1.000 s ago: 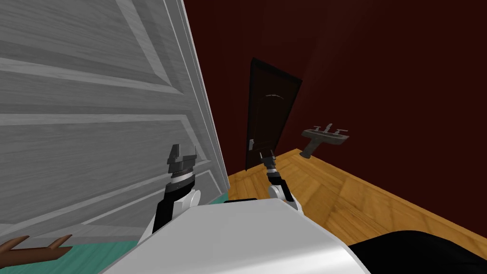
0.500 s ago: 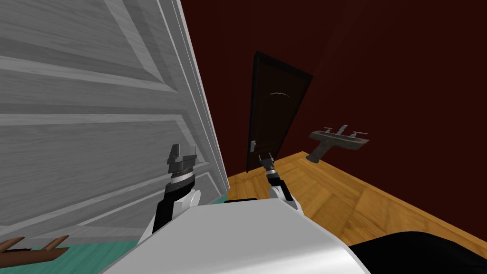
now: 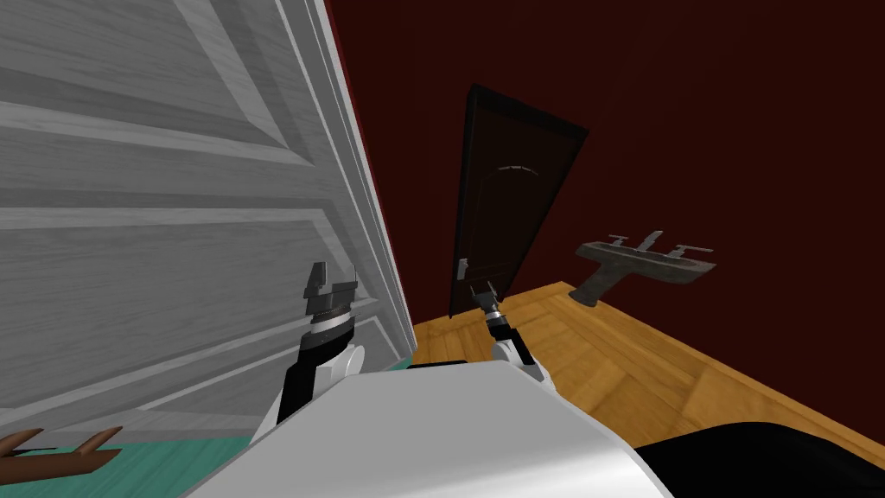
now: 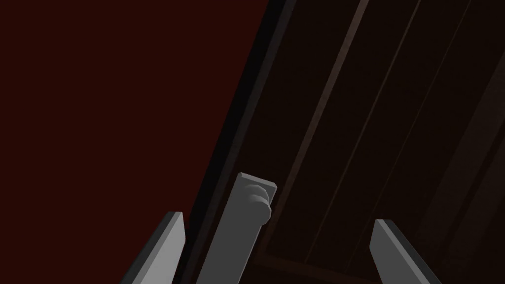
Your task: Pull the door open
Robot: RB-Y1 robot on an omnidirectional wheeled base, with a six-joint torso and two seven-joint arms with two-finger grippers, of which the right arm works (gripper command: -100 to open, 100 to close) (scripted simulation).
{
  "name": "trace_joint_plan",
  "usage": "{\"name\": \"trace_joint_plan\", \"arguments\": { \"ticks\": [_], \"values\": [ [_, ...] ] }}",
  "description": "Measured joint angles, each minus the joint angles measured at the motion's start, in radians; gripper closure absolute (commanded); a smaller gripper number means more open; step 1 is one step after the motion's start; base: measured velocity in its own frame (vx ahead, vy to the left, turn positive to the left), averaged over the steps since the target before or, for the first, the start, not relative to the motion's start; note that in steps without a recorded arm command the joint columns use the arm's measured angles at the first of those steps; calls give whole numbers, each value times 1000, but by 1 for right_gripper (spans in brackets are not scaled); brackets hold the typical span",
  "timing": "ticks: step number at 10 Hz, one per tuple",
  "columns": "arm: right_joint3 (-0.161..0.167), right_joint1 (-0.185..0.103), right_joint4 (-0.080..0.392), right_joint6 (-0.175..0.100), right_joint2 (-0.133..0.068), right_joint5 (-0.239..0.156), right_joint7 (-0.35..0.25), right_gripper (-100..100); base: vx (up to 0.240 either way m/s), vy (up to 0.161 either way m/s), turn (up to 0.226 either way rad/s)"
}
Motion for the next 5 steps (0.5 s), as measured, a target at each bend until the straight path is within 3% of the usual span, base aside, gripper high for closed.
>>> {"name": "trace_joint_plan", "arguments": {
  "ticks": [2,5],
  "values": [
    [21,-21,38,3,-17,-39,-41,-100,73,-55,97],
    [46,-40,84,5,-58,-96,-109,-100,78,-45,95]
  ]
}}
